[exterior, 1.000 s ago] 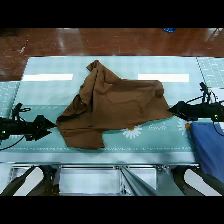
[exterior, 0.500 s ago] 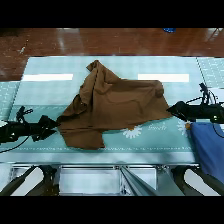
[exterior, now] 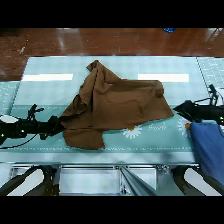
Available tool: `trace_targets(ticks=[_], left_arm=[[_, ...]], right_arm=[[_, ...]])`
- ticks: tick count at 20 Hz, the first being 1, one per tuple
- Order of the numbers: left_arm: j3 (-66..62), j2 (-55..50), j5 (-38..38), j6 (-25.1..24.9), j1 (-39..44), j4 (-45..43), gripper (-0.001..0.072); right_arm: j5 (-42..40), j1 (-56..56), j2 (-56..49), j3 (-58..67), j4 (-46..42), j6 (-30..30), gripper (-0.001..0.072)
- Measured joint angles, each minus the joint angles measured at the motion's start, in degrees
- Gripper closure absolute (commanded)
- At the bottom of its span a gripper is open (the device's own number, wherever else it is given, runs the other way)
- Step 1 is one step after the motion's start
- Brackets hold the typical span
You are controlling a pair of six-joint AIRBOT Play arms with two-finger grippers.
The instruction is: Fold the shirts.
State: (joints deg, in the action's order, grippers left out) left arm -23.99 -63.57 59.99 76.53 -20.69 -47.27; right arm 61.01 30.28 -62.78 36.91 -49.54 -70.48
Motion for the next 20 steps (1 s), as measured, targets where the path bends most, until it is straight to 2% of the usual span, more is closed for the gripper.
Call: trace_targets(ticks=[3, 6, 10, 14, 15, 16, 17, 18, 20], left_arm=[[-0.59, -0.11, 0.94, -0.48, 0.31, 0.26, 0.069], [-0.83, -0.13, 1.42, -0.7, 0.42, 0.61, 0.069], [-0.92, -0.13, 1.57, -0.85, 0.46, 0.68, 0.069], [-0.92, -0.15, 1.84, -0.81, 0.46, 0.81, 0.069], [-0.92, -0.15, 1.86, -0.7, 0.46, 0.81, 0.069], [-0.92, -0.15, 1.86, -0.68, 0.46, 0.81, 0.069], [-0.92, -0.15, 1.84, -0.68, 0.46, 0.81, 0.069], [-0.94, -0.15, 1.79, -0.68, 0.46, 0.81, 0.069], [-1.07, -0.15, 1.75, -0.66, 0.46, 0.83, 0.069]], right_arm=[[1.29, 5.53, 0.0, -1.25, -4.11, -3.13, 0.0305], [1.81, 7.26, -0.31, -2.4, -4.5, -4.68, 0.0305], [-0.28, 3.65, -4.17, -2.86, -3.5, -4.74, 0.0305], [-3.61, -1.46, -11.04, -0.59, 2.32, -3.93, 0.0305], [-4.22, -3.06, -12.74, 0.48, 3.21, -3.76, 0.0328], [-4.94, -4.61, -14.27, 1.6, 4.07, -3.61, 0.0446], [-6.12, -6.34, -15.76, 2.84, 4.61, -3.43, 0.0619], [-6.69, -7.96, -16.9, 4.04, 4.85, -3.21, 0.069], [-6.71, -11.23, -18.4, 7.15, 5.07, -1.49, 0.069]])
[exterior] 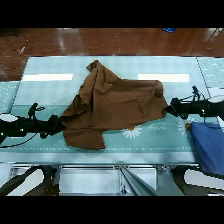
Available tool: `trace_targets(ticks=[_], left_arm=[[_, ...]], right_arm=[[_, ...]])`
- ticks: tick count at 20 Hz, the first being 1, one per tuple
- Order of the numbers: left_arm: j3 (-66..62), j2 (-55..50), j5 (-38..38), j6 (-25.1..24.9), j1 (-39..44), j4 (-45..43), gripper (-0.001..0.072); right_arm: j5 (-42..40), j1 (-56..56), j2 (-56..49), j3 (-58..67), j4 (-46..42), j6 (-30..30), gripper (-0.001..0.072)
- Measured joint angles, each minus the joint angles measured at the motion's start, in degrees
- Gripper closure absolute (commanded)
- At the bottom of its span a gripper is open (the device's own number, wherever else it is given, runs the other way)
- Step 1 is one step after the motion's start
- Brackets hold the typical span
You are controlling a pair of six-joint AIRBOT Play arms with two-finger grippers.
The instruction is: Fold the shirts.
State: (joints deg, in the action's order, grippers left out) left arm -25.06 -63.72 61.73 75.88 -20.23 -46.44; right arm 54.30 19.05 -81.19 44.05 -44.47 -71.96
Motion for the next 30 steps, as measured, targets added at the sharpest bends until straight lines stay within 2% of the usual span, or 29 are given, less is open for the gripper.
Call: trace_targets(ticks=[3, 6, 10, 15, 19, 22, 26, 30], left_arm=[[-2.73, 0.59, 1.31, -0.66, 0.0, 1.88, 0.069], [-11.69, 3.06, 3.04, -2.03, 0.0, 7.3, 0.069], [-33.86, 6.93, 3.48, -2.82, -0.09, 14.38, 0.069], [-64.61, 8.94, 2.82, 0.35, -2.36, 12.76, 0.069], [-78.62, 13.7, 5.7, 2.19, -4.87, 6.36, 0.069], [-82.27, 20.33, 9.86, 4.11, -4.98, -3.91, 0.069], [-83.91, 29.16, 11.96, 6.84, 1.05, -17.07, 0.069], [-83.89, 33.27, 17.25, 9.27, 8.9, -27.96, 0.069]], right_arm=[[4.52, -3.02, -0.46, 7.54, 1.27, 1.86, 0.0691], [8.79, -4.09, 2.6, 18.51, 1.64, 1.86, 0.0691], [10.95, -4.66, 9.64, 39.6, -0.22, -0.57, 0.069], [12.74, -4.79, 18.51, 64.74, -11.41, -6.6, 0.0691], [15.04, -4.79, 28.37, 72.11, -22.05, -9.7, 0.069], [19.47, -4.79, 35.5, 73.79, -30.73, -12.44, 0.069], [29.42, -4.85, 42.53, 73.22, -37.53, -15.04, 0.069], [35.45, -4.85, 46.84, 66.95, -39.82, -16.39, 0.069]])
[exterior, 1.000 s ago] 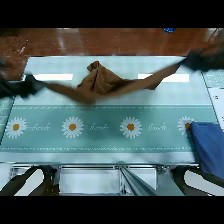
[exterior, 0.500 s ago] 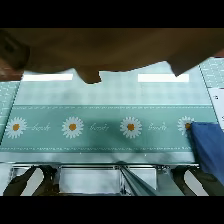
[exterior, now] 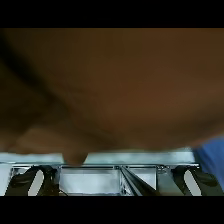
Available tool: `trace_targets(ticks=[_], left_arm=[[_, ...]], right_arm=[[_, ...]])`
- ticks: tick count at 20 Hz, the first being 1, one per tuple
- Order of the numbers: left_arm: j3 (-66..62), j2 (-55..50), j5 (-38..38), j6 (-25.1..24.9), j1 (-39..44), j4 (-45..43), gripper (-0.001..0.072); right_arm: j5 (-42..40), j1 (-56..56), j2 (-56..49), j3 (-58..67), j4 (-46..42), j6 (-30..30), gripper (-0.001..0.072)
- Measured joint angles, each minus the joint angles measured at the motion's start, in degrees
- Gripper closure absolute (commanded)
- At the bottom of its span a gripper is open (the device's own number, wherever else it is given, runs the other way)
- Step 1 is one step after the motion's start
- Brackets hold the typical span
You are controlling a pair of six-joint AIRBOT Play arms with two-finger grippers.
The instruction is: Fold the shirts.
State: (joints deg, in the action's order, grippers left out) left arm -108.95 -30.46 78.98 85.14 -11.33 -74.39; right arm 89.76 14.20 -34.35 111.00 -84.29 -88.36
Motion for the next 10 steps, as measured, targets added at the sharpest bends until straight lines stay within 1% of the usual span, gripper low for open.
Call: trace_targets(ticks=[1, 3, 6, 7, 10], left_arm=[[0.87, 0.28, 1.9, 0.66, 1.09, -2.08, 0.069], [4.59, 0.72, 3.34, 1.84, 2.58, -4.0, 0.069], [14.64, 0.15, 3.39, 3.56, 3.52, -4.52, 0.069], [18.67, -0.57, 2.27, 3.85, 3.69, -3.67, 0.069], [30.8, -5.9, -5.25, 4.24, 3.98, -0.15, 0.069]], right_arm=[[0.94, 0.0, 0.55, -2.36, 0.09, -0.13, 0.069], [1.81, 0.0, 0.85, -7.89, 1.22, -0.26, 0.069], [-0.66, 0.0, -0.24, -18.1, 5.46, 0.24, 0.069], [-2.67, 0.0, -1.38, -21.84, 7.23, 1.03, 0.069], [-9.33, 0.0, -7.93, -30.58, 13.4, 4.63, 0.069]])
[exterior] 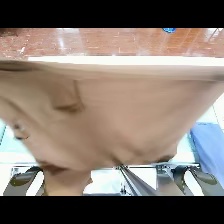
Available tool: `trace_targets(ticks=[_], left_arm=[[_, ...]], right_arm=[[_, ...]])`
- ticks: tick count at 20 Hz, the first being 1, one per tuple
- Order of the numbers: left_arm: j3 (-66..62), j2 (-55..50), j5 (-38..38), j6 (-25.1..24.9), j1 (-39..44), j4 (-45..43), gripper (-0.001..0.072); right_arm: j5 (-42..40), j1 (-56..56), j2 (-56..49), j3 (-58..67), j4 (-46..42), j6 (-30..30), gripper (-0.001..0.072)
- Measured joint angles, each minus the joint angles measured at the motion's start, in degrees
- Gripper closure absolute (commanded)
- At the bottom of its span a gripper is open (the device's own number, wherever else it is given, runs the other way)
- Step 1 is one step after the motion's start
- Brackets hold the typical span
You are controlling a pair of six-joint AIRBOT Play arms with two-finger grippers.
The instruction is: Fold the shirts.
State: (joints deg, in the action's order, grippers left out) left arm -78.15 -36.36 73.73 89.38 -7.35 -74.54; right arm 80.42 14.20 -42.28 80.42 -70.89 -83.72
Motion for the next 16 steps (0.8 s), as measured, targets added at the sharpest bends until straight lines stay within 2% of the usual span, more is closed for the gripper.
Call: trace_targets(ticks=[3, 7, 9, 11, 13, 16], left_arm=[[6.75, -11.39, -9.27, 0.0, 0.22, 2.64, 0.069], [4.7, -31.5, -18.32, 0.0, 1.05, 7.48, 0.069], [0.63, -41.57, -19.71, 0.83, 1.66, 10.27, 0.069], [-3.34, -49.35, -19.54, 4.04, 2.34, 12.13, 0.069], [-6.12, -54.58, -18.64, 6.73, 3.02, 13.14, 0.069], [-8.09, -57.99, -17.66, 7.54, 3.58, 13.88, 0.069]], right_arm=[[-7.43, 0.0, -11.54, -4.39, 6.32, 4.96, 0.0691], [-17.9, -0.11, -30.88, -2.86, 12.41, 9.49, 0.0691], [-20.37, -0.48, -40.61, 1.51, 15.32, 10.93, 0.0691], [-21.2, -0.79, -48.76, 6.84, 17.16, 11.34, 0.0691], [-20.81, -0.96, -54.8, 11.54, 18.23, 11.02, 0.069], [-19.39, -0.85, -59.14, 15.45, 18.8, 10.84, 0.069]])
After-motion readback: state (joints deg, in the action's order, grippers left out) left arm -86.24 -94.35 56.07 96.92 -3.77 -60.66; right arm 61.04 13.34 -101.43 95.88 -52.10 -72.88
